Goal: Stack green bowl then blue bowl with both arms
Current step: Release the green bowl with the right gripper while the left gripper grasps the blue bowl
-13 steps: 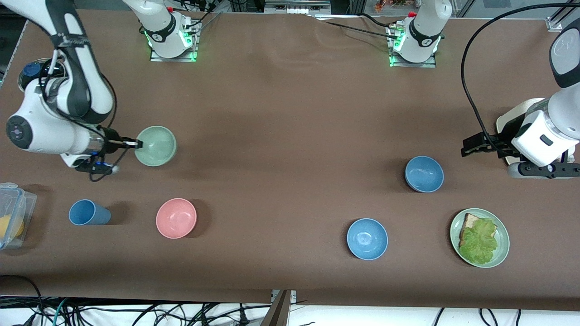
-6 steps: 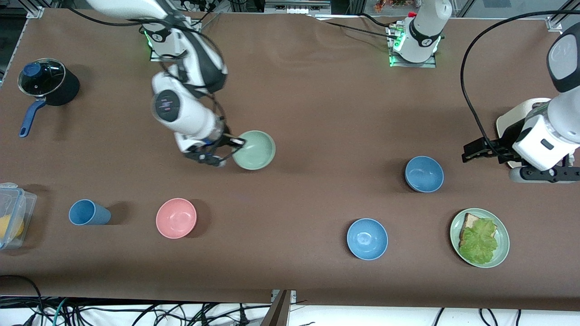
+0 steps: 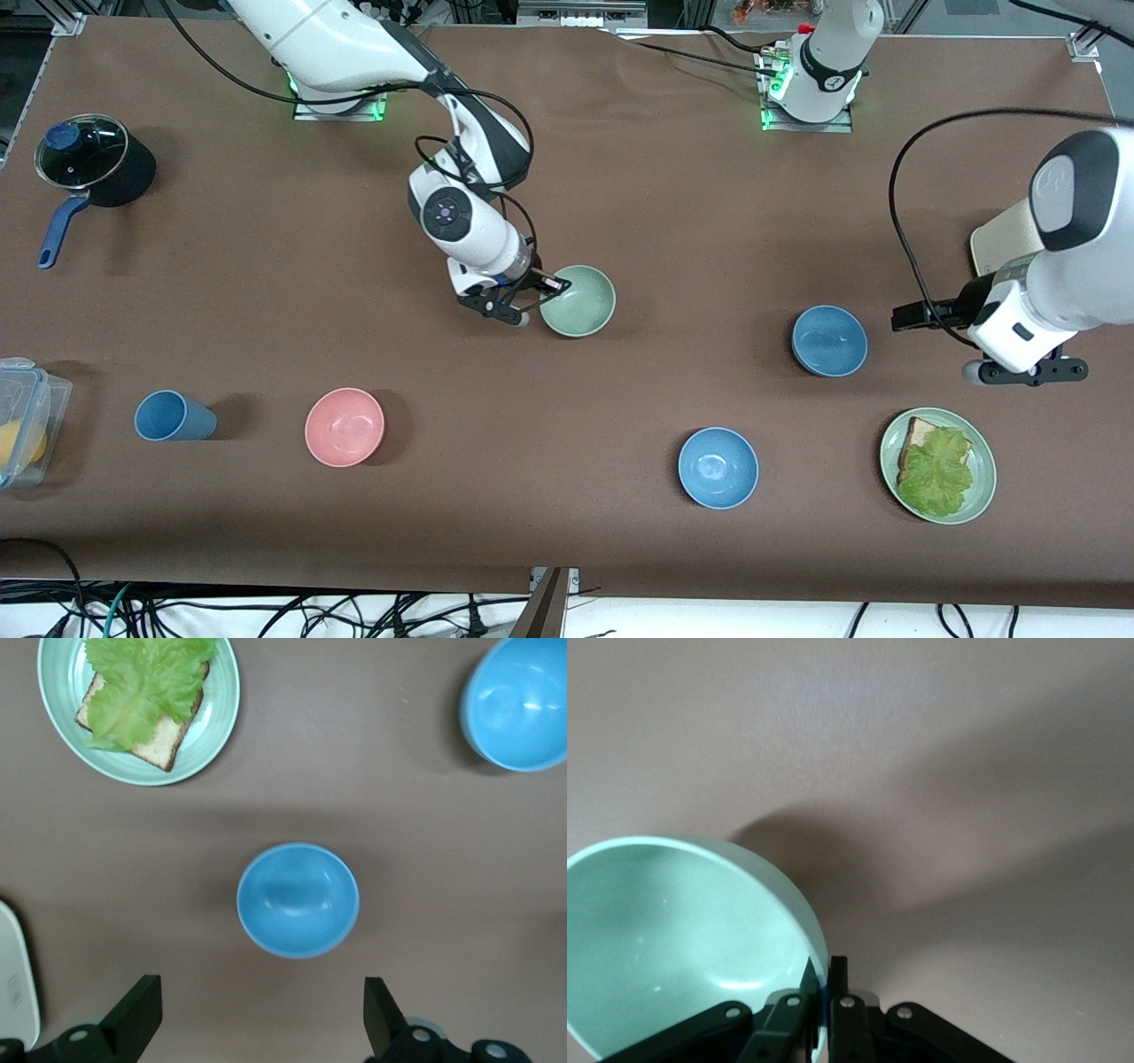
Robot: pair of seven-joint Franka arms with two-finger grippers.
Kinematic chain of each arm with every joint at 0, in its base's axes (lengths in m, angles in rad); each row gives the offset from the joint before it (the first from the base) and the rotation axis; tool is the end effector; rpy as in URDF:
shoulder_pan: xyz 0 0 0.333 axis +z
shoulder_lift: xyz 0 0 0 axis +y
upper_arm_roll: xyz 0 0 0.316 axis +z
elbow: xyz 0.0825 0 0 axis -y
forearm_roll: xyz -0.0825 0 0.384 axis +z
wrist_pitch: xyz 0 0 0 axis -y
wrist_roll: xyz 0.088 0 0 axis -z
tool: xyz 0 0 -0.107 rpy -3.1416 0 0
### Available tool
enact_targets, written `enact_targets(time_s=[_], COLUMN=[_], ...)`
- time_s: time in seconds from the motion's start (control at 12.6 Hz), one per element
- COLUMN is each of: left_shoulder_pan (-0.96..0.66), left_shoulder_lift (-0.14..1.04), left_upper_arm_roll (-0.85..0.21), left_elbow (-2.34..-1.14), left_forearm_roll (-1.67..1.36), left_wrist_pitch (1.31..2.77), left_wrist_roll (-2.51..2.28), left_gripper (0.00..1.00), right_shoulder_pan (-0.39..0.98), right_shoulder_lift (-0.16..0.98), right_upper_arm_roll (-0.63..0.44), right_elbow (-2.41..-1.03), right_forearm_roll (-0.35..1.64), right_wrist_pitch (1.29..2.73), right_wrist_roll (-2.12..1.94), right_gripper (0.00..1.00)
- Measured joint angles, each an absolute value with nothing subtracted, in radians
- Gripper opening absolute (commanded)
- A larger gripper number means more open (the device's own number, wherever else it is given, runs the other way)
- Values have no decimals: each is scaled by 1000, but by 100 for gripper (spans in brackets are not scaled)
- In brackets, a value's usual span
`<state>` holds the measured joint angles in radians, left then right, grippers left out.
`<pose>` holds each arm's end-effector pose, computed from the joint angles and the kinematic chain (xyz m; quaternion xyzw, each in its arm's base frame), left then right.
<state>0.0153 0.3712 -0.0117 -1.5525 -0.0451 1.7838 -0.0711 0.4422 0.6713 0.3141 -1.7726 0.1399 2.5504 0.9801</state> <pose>0.6526 -0.0006 0.4241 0.9963 0.0438 -0.0706 0.0214 0.5043 0.4464 0.2090 -0.9675 0.2027 0.0629 0.1371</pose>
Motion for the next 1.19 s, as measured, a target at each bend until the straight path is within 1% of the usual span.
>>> enact_targets(time_s=[0.08,0.16,0.24,0.32,0.48,0.56,0.72,0.87,0.95,1.03,1.11,1.19], left_shoulder_pan=[19,21,23,28,37,39,40,41,41,42,44,48], left_shoulder_lift=[388,402,412,419,422,423,428,440,446,452,459,467], left_upper_arm_roll=[-12,-12,-12,-12,-11,-11,-11,-11,-11,-11,-11,-11], left_elbow=[-1603,-1658,-1709,-1753,-1825,-1853,-1908,-1950,-1962,-1968,-1970,-1971], left_forearm_roll=[-45,-45,-44,-44,-44,-44,-44,-44,-44,-44,-44,-44], left_wrist_pitch=[1870,1954,2023,2075,2150,2184,2262,2324,2337,2342,2350,2359], left_wrist_roll=[-70,-58,-28,7,47,53,59,72,80,91,104,118], left_gripper=[100,100,100,100,99,99,95,87,83,78,65,44], right_shoulder_pan=[466,476,478,478,478,478,478,480,480,479,476,474], right_shoulder_lift=[690,692,691,691,677,656,585,493,442,395,354,323], right_upper_arm_roll=[297,289,284,278,265,257,230,174,125,67,5,-57], right_elbow=[-1768,-1764,-1759,-1755,-1736,-1726,-1703,-1686,-1683,-1679,-1672,-1655], right_forearm_roll=[139,139,139,139,137,135,134,129,128,128,130,131], right_wrist_pitch=[2564,2569,2569,2570,2561,2529,2417,2295,2235,2173,2109,2040], right_wrist_roll=[981,981,982,982,982,982,982,966,921,841,738,638], right_gripper=[46,82,94,97,98,98,98,99,99,99,99,99])
